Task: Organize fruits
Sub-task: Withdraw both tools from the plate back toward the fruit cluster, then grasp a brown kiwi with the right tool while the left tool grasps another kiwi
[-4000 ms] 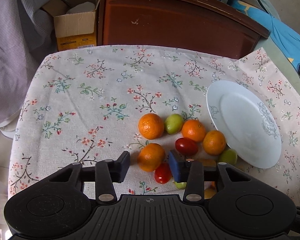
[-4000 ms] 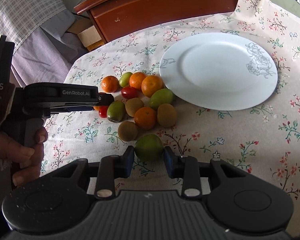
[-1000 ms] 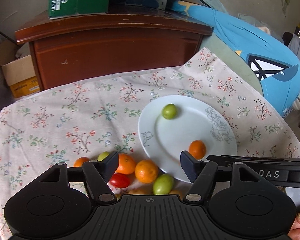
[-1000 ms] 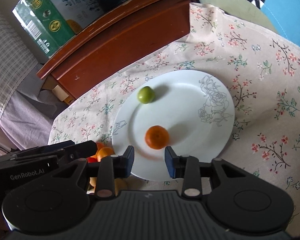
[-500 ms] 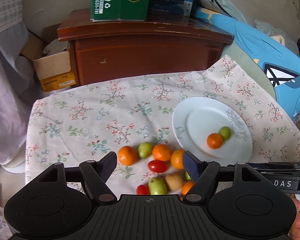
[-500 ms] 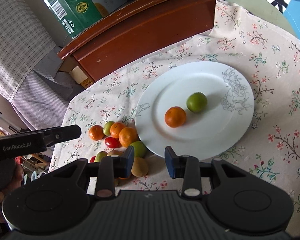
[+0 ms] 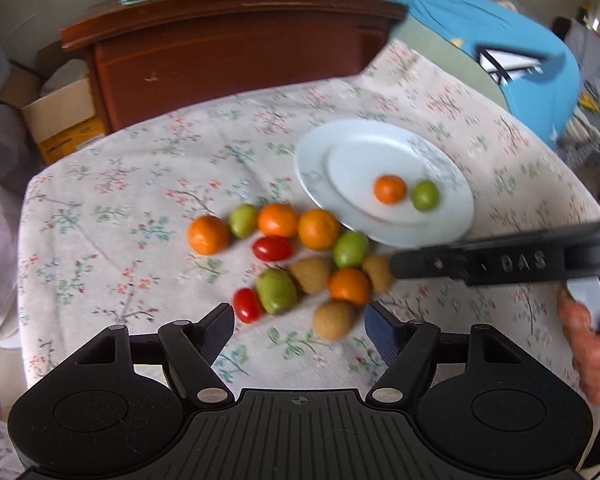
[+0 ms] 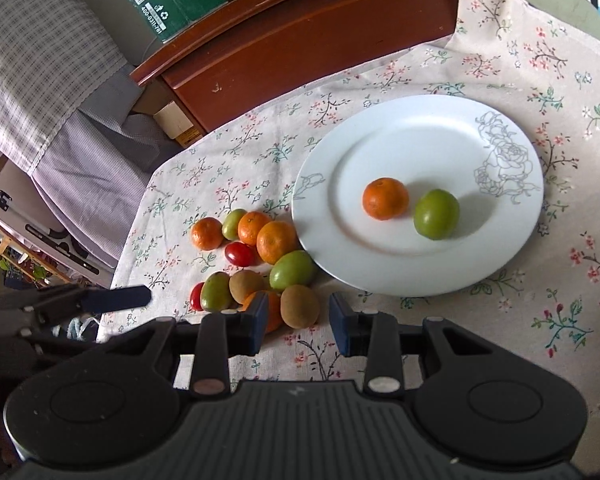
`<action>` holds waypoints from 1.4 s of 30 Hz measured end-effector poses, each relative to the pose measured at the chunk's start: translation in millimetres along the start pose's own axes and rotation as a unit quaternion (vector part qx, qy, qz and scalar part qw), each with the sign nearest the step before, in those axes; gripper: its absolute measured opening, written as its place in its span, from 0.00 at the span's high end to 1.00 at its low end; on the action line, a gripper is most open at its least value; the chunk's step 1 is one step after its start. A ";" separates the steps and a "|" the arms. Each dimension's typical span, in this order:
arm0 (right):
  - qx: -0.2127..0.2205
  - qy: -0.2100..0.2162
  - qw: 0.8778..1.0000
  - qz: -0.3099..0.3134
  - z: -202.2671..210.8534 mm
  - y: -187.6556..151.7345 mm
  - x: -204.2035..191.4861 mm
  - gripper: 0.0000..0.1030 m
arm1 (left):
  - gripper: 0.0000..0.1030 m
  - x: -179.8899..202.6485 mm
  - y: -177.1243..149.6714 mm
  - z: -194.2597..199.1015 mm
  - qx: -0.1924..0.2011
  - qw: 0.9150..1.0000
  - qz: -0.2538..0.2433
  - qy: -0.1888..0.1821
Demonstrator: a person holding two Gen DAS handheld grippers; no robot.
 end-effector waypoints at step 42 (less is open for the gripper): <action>-0.003 -0.005 0.999 0.034 -19.4 -3.1 -6.2 0.77 | 0.76 11.4 -5.4 -30.4 -0.002 1.000 -0.008 -0.025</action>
Point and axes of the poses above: each gripper's, at about its wrist camera, not at the fingertips, and z roughly against the way its jaws point, x to its right, y to its top, the point moved 7 cm from there along -z, roughly the way its jaws point, and after that the axes turned 4 degrees about -y, right-handed, at the moved point
